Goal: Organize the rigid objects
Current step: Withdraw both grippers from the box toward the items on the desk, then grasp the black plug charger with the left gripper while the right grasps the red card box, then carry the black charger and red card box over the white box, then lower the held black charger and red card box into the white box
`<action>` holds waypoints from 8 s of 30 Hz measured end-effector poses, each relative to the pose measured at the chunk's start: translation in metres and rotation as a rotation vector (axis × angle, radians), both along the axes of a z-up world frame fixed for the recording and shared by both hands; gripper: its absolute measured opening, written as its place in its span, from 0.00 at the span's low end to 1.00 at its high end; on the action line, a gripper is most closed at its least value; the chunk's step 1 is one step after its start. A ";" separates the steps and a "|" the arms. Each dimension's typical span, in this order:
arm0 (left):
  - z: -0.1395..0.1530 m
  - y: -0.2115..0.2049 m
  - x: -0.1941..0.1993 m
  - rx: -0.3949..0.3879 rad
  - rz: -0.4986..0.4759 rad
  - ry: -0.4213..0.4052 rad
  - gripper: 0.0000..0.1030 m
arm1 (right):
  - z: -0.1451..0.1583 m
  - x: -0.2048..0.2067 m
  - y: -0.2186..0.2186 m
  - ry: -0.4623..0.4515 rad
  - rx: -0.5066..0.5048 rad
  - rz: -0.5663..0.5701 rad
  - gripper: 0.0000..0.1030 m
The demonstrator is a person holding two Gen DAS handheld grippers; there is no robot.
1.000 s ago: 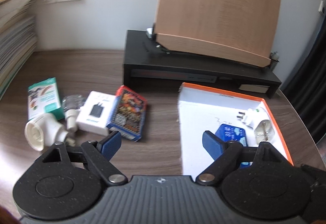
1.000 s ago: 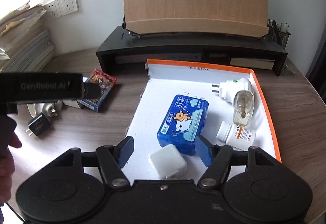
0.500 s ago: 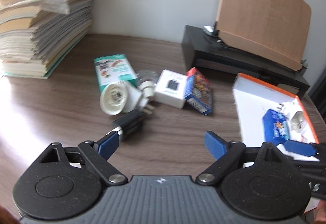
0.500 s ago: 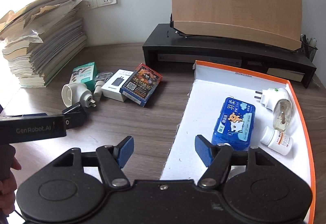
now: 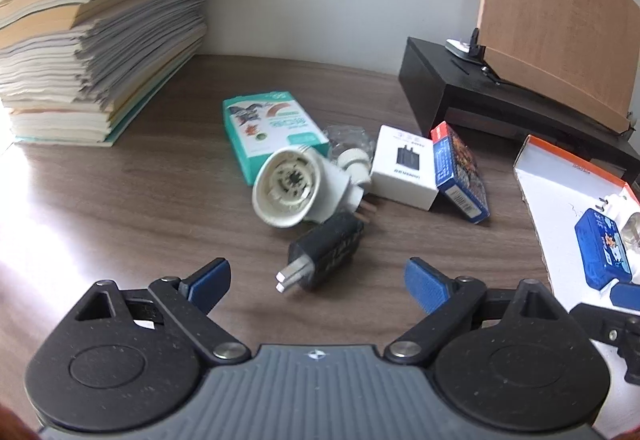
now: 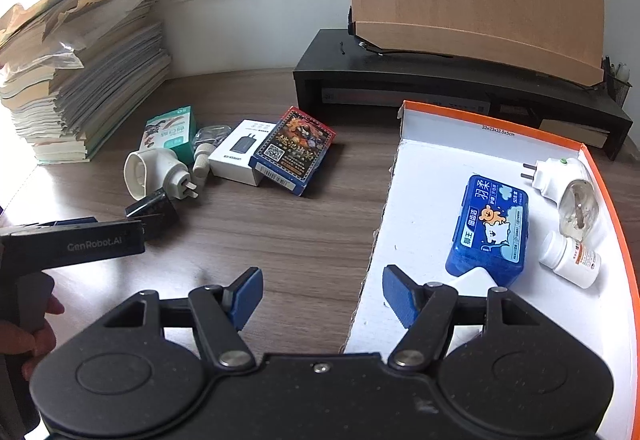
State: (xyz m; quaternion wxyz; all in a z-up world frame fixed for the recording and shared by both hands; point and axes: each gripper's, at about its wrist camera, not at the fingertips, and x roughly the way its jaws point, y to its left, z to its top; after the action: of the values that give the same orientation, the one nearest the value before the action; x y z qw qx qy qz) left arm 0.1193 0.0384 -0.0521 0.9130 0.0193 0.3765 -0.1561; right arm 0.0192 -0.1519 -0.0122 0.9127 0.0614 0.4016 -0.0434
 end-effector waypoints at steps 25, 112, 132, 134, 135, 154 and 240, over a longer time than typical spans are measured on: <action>0.002 0.007 0.014 -0.051 -0.125 -0.008 0.22 | -0.007 0.080 -0.008 0.013 0.155 -0.067 0.78; 0.077 -0.204 -0.084 -0.092 -0.354 -0.084 0.22 | 0.062 -0.077 -0.147 -0.095 -0.009 -0.303 0.70; 0.077 -0.208 -0.072 -0.080 -0.369 -0.085 0.22 | 0.061 -0.066 -0.147 -0.094 -0.008 -0.302 0.70; 0.076 -0.208 -0.071 -0.080 -0.369 -0.086 0.22 | 0.060 -0.064 -0.148 -0.092 -0.006 -0.303 0.70; 0.076 -0.208 -0.070 -0.079 -0.370 -0.085 0.22 | 0.060 -0.063 -0.149 -0.092 -0.006 -0.303 0.70; 0.070 -0.211 -0.056 -0.073 -0.367 -0.069 0.22 | 0.053 -0.049 -0.151 -0.078 0.004 -0.299 0.70; 0.051 -0.232 -0.014 -0.066 -0.410 -0.019 0.22 | 0.027 -0.007 -0.156 -0.006 0.042 -0.290 0.71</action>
State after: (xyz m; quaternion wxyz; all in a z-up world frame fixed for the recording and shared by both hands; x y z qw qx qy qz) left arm 0.1049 -0.1935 -0.0015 0.8657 0.0672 0.3509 -0.3507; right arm 0.0123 -0.3080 0.0145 0.8967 0.1378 0.3865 -0.1661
